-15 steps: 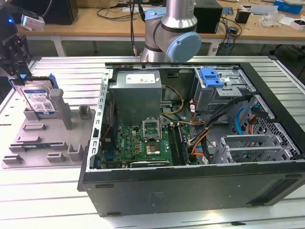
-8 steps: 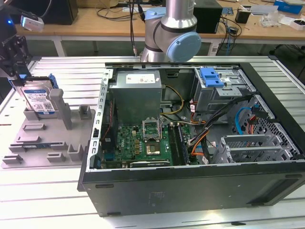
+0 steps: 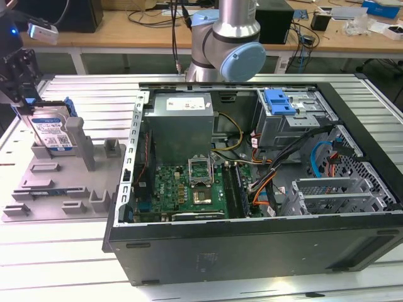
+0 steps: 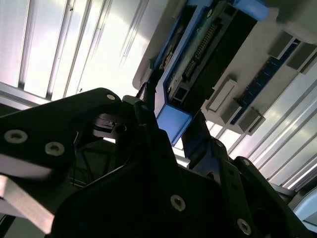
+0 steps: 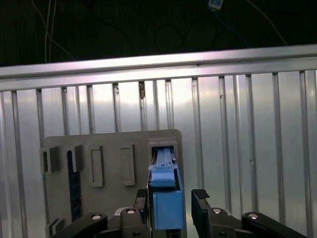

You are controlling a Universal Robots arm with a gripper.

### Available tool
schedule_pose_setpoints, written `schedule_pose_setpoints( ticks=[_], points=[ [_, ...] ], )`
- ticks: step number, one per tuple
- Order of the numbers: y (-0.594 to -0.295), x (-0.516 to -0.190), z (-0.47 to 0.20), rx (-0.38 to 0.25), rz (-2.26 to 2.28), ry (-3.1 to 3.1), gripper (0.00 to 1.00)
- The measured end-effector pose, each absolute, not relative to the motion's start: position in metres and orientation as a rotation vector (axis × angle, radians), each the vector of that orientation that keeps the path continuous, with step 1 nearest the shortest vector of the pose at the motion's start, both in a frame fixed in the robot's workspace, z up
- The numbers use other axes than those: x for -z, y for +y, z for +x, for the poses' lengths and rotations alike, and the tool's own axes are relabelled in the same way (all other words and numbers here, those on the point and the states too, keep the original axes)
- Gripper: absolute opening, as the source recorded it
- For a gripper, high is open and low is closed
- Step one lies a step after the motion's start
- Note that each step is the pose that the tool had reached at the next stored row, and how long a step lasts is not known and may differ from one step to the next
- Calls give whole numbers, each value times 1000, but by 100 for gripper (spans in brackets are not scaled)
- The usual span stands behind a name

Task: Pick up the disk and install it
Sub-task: 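Pick up the disk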

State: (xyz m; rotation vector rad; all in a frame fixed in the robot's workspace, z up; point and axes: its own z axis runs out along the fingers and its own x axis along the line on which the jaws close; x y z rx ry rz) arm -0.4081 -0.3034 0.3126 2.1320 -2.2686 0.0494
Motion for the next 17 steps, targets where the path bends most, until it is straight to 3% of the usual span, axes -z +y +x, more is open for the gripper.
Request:
schedule_pose_setpoints(
  ticks=[17],
  points=[
    [-303, -302, -407, -47, 2133, -2270, 48]
  ],
)
